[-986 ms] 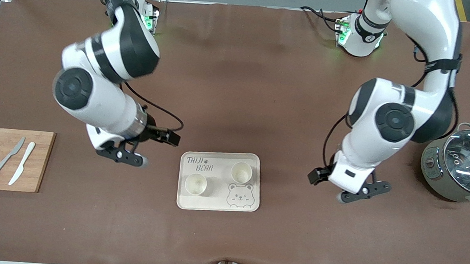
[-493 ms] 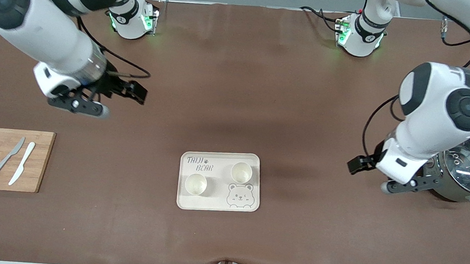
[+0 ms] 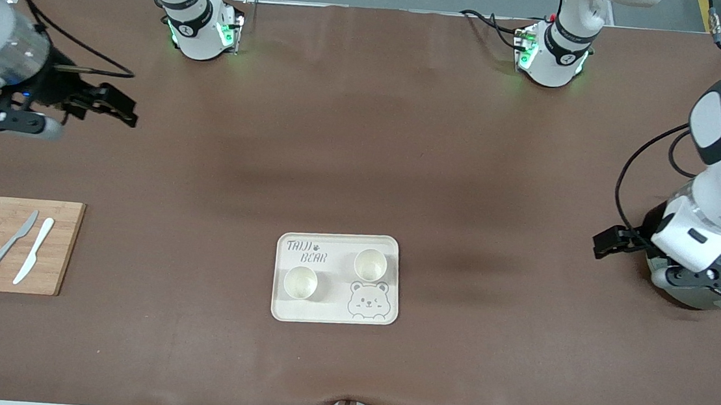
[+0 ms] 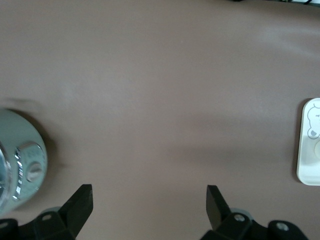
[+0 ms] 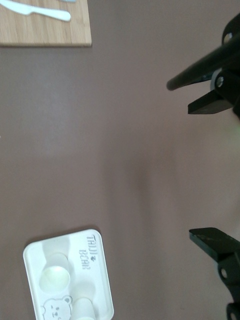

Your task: Place white IKEA cup upright on tray with both arms

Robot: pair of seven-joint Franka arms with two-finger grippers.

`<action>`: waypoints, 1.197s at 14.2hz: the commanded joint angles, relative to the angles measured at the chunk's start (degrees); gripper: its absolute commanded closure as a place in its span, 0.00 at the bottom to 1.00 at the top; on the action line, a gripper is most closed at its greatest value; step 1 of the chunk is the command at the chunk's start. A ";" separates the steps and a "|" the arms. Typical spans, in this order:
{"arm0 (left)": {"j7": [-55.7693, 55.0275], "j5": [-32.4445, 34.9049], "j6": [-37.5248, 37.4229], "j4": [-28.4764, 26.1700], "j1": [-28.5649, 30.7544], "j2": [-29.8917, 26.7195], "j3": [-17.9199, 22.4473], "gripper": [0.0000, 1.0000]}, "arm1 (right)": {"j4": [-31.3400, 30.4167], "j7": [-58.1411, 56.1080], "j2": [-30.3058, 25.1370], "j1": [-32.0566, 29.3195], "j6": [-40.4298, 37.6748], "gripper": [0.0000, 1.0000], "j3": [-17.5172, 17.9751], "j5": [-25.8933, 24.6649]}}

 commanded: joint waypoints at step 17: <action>5.49 1.21 -19.26 13.18 2.59 -7.04 0.74 0.00 | -2.37 -11.13 -0.01 -9.55 3.65 0.00 1.10 -4.85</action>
